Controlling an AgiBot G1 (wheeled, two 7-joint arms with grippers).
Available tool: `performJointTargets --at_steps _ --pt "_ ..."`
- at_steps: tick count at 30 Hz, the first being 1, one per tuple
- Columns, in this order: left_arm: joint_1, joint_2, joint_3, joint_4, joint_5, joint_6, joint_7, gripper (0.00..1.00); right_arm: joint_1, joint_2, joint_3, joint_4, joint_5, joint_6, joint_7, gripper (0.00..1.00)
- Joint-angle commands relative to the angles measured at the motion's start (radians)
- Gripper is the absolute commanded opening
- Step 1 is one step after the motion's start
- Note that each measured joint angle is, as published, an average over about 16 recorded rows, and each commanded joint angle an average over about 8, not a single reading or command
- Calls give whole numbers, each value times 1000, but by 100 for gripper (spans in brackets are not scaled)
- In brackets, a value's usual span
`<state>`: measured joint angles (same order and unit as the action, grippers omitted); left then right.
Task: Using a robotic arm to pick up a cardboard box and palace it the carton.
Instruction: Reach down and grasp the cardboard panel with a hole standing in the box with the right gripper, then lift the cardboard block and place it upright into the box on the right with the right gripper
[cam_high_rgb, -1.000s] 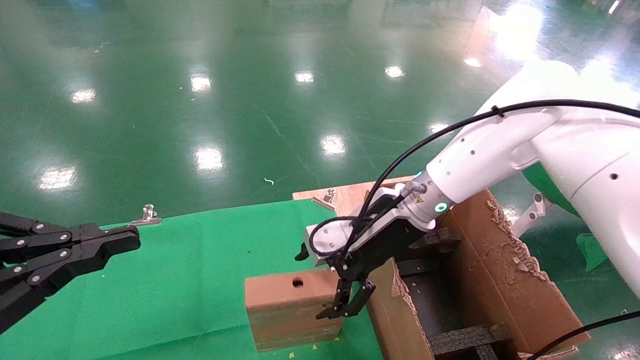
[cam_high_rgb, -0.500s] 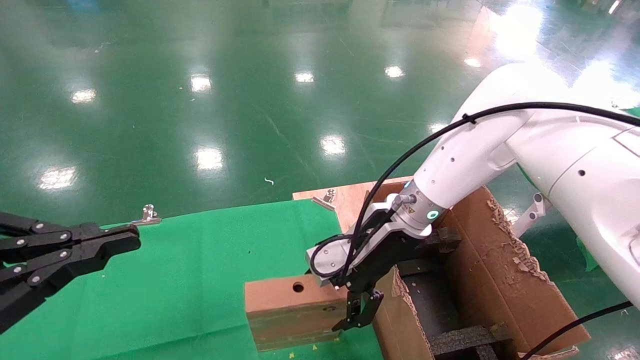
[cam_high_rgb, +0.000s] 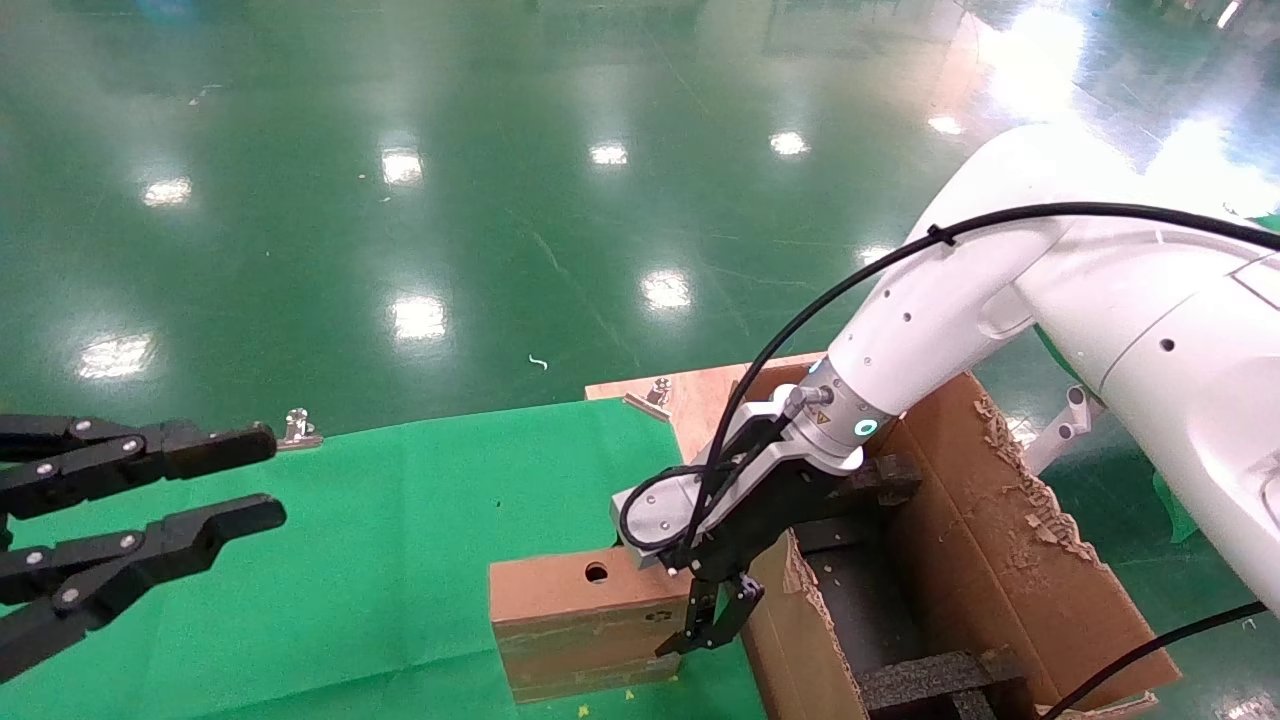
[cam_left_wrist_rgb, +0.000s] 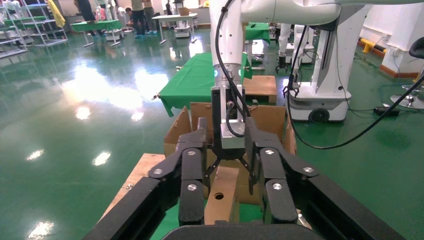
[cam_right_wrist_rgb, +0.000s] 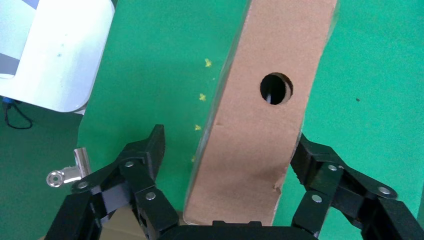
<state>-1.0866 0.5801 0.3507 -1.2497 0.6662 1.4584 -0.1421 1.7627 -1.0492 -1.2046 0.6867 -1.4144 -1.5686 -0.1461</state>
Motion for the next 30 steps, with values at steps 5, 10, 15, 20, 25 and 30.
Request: performJointTargets --at_steps 5,10,15,20,25,30 --pt "0 0 0 0 0 0 0 100 -1 1 2 1 0 -1 2 0" --pt "0 0 0 0 0 0 0 100 -2 2 4 1 0 -1 3 0" --pt "0 0 0 0 0 0 0 100 -2 2 5 2 1 -2 4 0" --pt "0 0 0 0 0 0 0 100 -3 2 4 2 1 -1 4 0" --pt "0 0 0 0 0 0 0 100 2 7 5 2 11 3 8 0" --pt "0 0 0 0 0 0 0 100 54 29 17 -3 41 -1 17 0"
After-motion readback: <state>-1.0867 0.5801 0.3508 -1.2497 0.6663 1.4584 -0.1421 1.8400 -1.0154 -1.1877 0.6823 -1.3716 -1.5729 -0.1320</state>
